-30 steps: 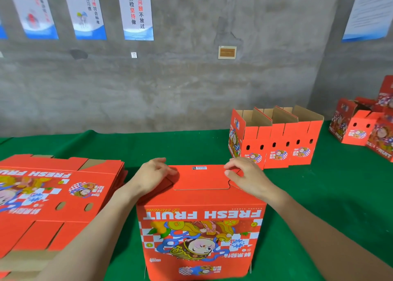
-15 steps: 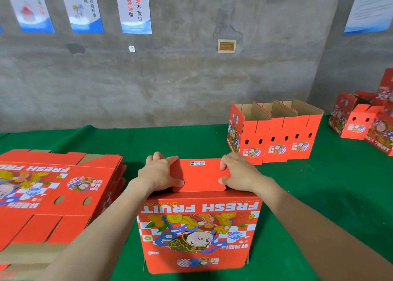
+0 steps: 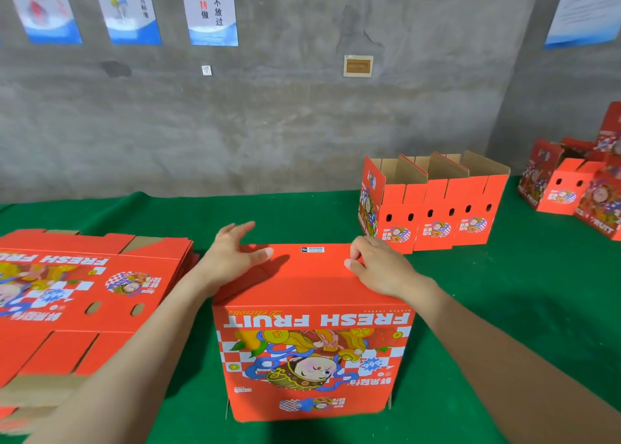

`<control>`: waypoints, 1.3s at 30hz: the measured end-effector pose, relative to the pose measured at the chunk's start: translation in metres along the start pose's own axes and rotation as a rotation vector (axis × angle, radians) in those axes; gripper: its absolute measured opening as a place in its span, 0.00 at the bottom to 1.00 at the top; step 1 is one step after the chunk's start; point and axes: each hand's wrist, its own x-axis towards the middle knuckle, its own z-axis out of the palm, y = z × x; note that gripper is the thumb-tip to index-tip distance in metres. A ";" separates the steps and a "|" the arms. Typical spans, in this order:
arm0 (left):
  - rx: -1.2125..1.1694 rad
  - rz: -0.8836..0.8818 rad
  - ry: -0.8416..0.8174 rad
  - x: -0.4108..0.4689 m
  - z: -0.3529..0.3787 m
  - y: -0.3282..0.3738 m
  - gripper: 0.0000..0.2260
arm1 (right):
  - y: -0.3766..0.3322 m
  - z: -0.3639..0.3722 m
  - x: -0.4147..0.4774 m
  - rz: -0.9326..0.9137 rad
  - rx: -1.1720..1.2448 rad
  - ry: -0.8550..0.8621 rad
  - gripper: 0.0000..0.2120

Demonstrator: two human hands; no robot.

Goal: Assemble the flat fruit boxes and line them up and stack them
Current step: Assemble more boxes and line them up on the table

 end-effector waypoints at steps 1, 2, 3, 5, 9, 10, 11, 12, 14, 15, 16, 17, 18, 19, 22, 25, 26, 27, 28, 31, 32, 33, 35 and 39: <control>0.014 -0.037 0.009 -0.001 -0.001 -0.004 0.33 | 0.000 0.000 0.000 -0.002 0.009 0.011 0.07; 0.081 -0.078 -0.006 -0.003 0.000 -0.008 0.35 | 0.000 0.000 0.001 -0.008 0.050 0.037 0.07; 0.156 -0.115 -0.036 -0.004 0.001 -0.012 0.36 | 0.001 -0.001 0.001 -0.012 0.151 0.090 0.07; 0.211 -0.181 -0.086 -0.010 0.005 -0.018 0.36 | 0.005 -0.004 0.000 0.054 0.482 0.259 0.05; 0.242 -0.149 -0.057 -0.013 0.004 -0.024 0.32 | 0.022 0.003 -0.012 0.347 0.879 0.487 0.03; 0.247 -0.145 -0.050 -0.013 0.003 -0.025 0.32 | 0.027 0.011 -0.019 0.427 0.894 0.471 0.05; 0.250 -0.141 -0.043 -0.014 0.002 -0.027 0.31 | 0.032 0.020 -0.026 0.499 0.908 0.414 0.08; 0.252 -0.133 -0.036 -0.014 -0.001 -0.030 0.29 | 0.035 0.030 -0.035 0.552 0.924 0.310 0.11; 0.244 -0.111 -0.011 -0.016 -0.006 -0.036 0.25 | 0.034 0.048 -0.054 0.616 0.928 -0.020 0.15; 0.233 -0.095 0.011 -0.018 -0.008 -0.040 0.23 | 0.033 0.053 -0.061 0.630 0.905 -0.175 0.16; 0.219 -0.078 0.032 -0.020 -0.011 -0.043 0.22 | 0.031 0.054 -0.065 0.631 0.878 -0.280 0.19; 0.200 -0.064 0.045 -0.021 -0.014 -0.046 0.20 | 0.031 0.053 -0.067 0.622 0.848 -0.338 0.22; 0.177 -0.054 0.053 -0.023 -0.017 -0.049 0.20 | 0.030 0.048 -0.068 0.601 0.815 -0.369 0.24; 0.152 -0.045 0.063 -0.025 -0.019 -0.050 0.19 | 0.030 0.042 -0.067 0.568 0.788 -0.388 0.25; 0.094 0.015 0.143 -0.028 -0.026 -0.051 0.19 | 0.031 0.018 -0.066 0.471 0.835 -0.420 0.25; 0.034 0.090 0.235 -0.030 -0.024 -0.049 0.19 | 0.033 0.000 -0.061 0.477 0.929 -0.412 0.28; 0.027 0.108 0.263 -0.031 -0.023 -0.049 0.19 | 0.035 -0.003 -0.059 0.497 0.948 -0.401 0.31; 0.028 0.121 0.292 -0.032 -0.020 -0.049 0.19 | 0.037 -0.006 -0.056 0.507 0.975 -0.386 0.32; 0.032 0.128 0.323 -0.033 -0.018 -0.049 0.19 | 0.039 -0.008 -0.055 0.501 1.020 -0.366 0.31; 0.035 0.119 0.425 -0.035 -0.006 -0.049 0.21 | 0.047 -0.016 -0.052 0.442 1.201 -0.312 0.27; 0.030 0.100 0.458 -0.035 -0.002 -0.049 0.21 | 0.047 -0.019 -0.050 0.423 1.224 -0.298 0.27; 0.025 0.071 0.475 -0.034 0.002 -0.049 0.22 | 0.046 -0.020 -0.049 0.411 1.224 -0.274 0.28; 0.060 -0.001 0.422 -0.032 0.007 -0.049 0.25 | 0.037 -0.020 -0.045 0.407 1.178 -0.156 0.28; 0.077 -0.056 0.296 -0.032 0.018 -0.038 0.23 | 0.011 -0.003 -0.039 0.256 0.752 0.278 0.20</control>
